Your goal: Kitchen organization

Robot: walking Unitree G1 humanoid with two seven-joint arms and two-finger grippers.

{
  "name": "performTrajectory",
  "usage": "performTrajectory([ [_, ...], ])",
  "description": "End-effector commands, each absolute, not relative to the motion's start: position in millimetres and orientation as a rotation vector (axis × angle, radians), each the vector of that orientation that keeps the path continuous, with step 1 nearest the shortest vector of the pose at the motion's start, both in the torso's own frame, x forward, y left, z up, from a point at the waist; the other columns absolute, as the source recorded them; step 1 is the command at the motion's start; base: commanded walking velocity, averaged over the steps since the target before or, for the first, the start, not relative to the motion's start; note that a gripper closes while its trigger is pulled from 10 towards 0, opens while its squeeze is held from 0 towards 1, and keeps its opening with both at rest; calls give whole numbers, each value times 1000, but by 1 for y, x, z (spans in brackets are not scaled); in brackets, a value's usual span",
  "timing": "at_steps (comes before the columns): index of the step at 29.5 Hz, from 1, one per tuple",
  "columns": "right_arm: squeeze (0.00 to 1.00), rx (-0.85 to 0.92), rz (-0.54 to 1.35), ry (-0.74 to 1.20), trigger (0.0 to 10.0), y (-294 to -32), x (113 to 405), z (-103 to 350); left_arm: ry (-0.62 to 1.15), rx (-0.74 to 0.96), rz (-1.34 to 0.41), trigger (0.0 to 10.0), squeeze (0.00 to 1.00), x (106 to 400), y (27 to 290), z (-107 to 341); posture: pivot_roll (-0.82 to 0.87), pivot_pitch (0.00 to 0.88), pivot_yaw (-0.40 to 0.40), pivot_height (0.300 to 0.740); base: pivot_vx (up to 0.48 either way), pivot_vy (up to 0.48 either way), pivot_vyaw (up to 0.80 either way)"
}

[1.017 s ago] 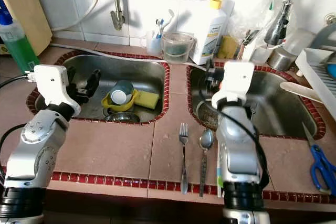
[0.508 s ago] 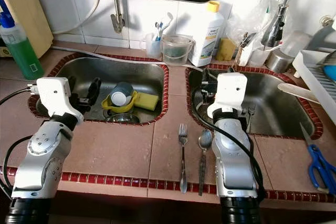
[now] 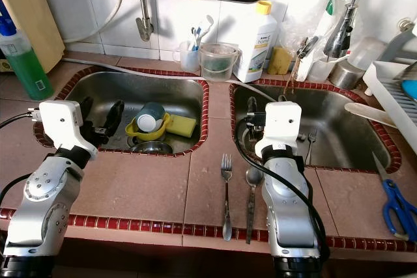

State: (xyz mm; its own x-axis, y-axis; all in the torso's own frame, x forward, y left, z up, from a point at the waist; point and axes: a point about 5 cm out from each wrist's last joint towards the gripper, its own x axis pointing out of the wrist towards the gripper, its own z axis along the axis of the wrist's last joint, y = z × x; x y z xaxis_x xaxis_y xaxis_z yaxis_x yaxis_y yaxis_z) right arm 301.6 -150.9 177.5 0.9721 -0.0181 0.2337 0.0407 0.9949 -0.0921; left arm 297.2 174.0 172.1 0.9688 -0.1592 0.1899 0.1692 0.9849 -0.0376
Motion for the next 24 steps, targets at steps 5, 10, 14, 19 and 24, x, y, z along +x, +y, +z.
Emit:
performTrajectory([
  [5,0,-101,-42,-258,10000,-154,300,186,-210,-52,-183,10000,0,294,170,178,1,33,-23,740,0,0,0],
  [10,0,-107,-38,-252,10000,-155,299,186,-207,-58,-190,10000,0,294,169,177,1,31,-26,740,0,0,0],
  [14,0,-106,-37,-245,10000,-155,299,185,-206,-67,-191,10000,0,294,168,177,-1,26,-30,740,0,0,0],
  [19,0,-109,-33,-240,10000,-155,298,183,-204,-78,-185,10000,0,293,168,176,0,23,-32,740,0,-244,0],
  [24,0,-111,-31,-235,10000,-156,298,182,-205,-81,-185,10000,0,293,168,177,0,23,-33,740,0,-257,0],
])
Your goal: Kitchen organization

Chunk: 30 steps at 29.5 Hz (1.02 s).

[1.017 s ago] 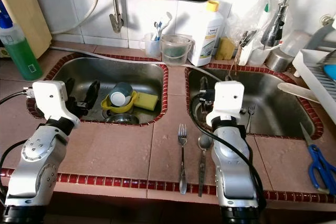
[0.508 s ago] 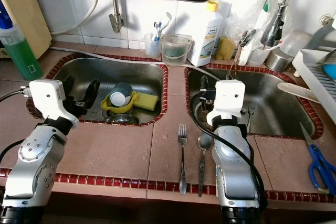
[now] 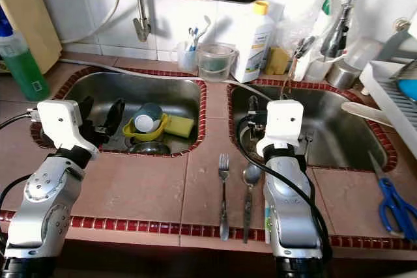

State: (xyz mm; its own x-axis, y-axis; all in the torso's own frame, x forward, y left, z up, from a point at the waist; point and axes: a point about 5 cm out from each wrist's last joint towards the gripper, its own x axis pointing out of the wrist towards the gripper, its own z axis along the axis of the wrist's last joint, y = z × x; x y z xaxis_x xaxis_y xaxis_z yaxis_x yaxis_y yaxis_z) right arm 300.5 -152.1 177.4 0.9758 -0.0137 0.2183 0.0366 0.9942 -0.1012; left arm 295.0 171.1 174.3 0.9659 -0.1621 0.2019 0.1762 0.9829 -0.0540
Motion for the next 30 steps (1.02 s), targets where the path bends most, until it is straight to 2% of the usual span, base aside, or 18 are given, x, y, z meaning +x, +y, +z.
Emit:
performTrajectory([
  [1,0,-111,-30,-234,10000,-156,298,182,-205,-81,-185,10000,0,293,168,177,0,23,-33,740,0,-274,0],
  [30,0,-104,-31,-218,10000,-156,293,178,-196,-91,-203,10000,0,294,167,178,-4,23,-20,740,0,-291,0],
])
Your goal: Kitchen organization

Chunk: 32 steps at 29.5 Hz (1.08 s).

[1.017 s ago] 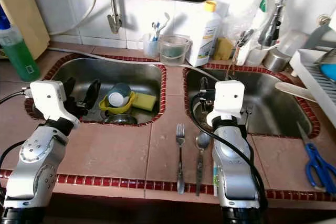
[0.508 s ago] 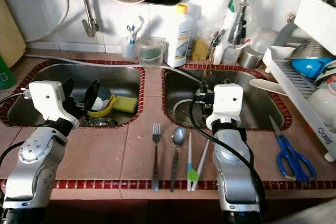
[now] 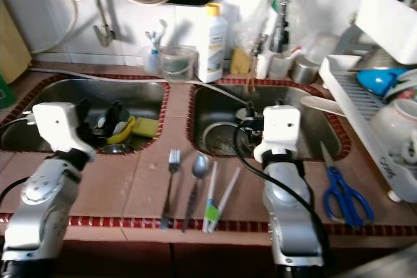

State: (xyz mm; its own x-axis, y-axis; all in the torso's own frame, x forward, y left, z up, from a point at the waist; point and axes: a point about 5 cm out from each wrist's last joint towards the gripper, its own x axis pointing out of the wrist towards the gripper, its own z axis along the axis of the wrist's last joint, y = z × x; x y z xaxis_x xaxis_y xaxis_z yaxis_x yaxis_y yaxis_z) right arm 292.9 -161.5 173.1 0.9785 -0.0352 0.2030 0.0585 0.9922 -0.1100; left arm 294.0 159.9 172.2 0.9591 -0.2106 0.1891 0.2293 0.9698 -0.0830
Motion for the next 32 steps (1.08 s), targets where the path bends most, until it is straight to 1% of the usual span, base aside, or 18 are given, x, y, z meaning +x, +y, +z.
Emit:
performTrajectory([
  [1,0,-104,-31,-217,10000,-155,293,178,-196,-92,-203,10000,0,294,168,178,-4,26,-21,740,0,-259,0],
  [8,0,-103,-24,-211,10000,-157,292,176,-194,-129,-217,10000,0,294,168,179,-6,28,-18,740,0,-37,0],
  [14,0,-99,12,-188,10000,-156,292,172,-178,-90,-268,10000,0,293,166,178,-11,34,-14,740,0,0,0],
  [16,0,-91,39,-168,10000,-158,290,168,-164,-30,-331,10000,0,290,165,176,-13,36,-12,740,0,0,0],
  [19,0,-93,45,-142,10000,-162,289,163,-150,-2,-373,10000,0,288,165,175,-16,45,-8,740,0,0,0],
  [21,0,-85,42,-118,10000,-168,288,158,-123,2,-431,10000,0,285,165,172,-16,49,-6,740,0,0,0],
  [23,0,-108,43,-111,10000,-171,288,156,-129,56,-454,10000,0,284,165,172,-17,53,-5,740,0,0,0],
  [27,0,-125,67,-101,10000,-178,289,155,-115,81,-528,10000,0,282,163,173,-21,57,1,740,0,0,0],
  [28,408,-130,67,-99,10000,-181,289,155,-117,94,-551,10000,0,281,162,174,-22,58,2,740,0,0,0],
  [29,604,-138,66,-97,10000,-183,289,154,-116,102,-574,10000,0,279,162,174,-22,57,3,740,0,0,0],
  [30,588,-143,66,-94,10000,-185,289,154,-113,110,-600,10000,0,278,160,174,-22,57,2,740,0,0,0],
  [31,596,-143,70,-91,10000,-186,288,154,-110,120,-621,10000,0,276,160,173,-22,58,2,740,0,0,0],
  [32,1000,-136,85,-87,10000,-187,288,153,-105,139,-638,10000,0,275,159,171,-22,58,3,740,0,0,0],
])
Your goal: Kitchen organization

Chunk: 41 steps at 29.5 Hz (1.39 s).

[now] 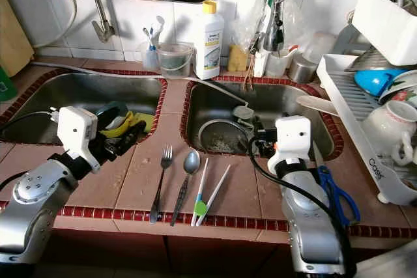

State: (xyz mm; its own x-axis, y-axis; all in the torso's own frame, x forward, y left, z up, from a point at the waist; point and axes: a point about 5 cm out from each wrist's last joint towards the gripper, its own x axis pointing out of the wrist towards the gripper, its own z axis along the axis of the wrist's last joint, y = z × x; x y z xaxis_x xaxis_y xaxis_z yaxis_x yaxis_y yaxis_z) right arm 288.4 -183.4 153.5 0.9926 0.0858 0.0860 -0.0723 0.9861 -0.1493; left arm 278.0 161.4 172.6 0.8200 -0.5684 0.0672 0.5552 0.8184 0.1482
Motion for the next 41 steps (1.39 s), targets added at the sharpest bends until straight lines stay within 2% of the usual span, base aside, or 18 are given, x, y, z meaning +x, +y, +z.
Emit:
performTrajectory([
  [1,1000,-145,92,-87,10000,-187,288,152,-98,148,-650,10000,0,274,158,170,-22,59,4,740,0,0,0],
  [12,1000,-152,135,-65,10000,-198,288,144,-77,153,-721,10000,0,268,152,167,-28,63,7,740,0,0,0],
  [13,0,-160,135,-56,10000,-201,290,144,-80,169,-735,10000,0,267,151,168,-27,64,8,740,0,0,0],
  [18,0,-167,128,-40,10000,-204,298,144,-78,159,-730,10000,0,268,150,169,-27,68,9,740,0,0,0],
  [28,0,-178,228,-49,10000,-192,322,149,-90,116,-745,10000,0,265,139,172,-26,69,9,740,0,0,0],
  [36,0,-137,308,-48,10000,-171,332,145,-81,101,-740,10000,0,264,137,170,-21,72,2,740,0,0,0],
  [41,0,-51,425,-39,10000,-147,333,142,-78,94,-731,10000,0,263,138,170,-14,82,-1,740,0,0,0],
])
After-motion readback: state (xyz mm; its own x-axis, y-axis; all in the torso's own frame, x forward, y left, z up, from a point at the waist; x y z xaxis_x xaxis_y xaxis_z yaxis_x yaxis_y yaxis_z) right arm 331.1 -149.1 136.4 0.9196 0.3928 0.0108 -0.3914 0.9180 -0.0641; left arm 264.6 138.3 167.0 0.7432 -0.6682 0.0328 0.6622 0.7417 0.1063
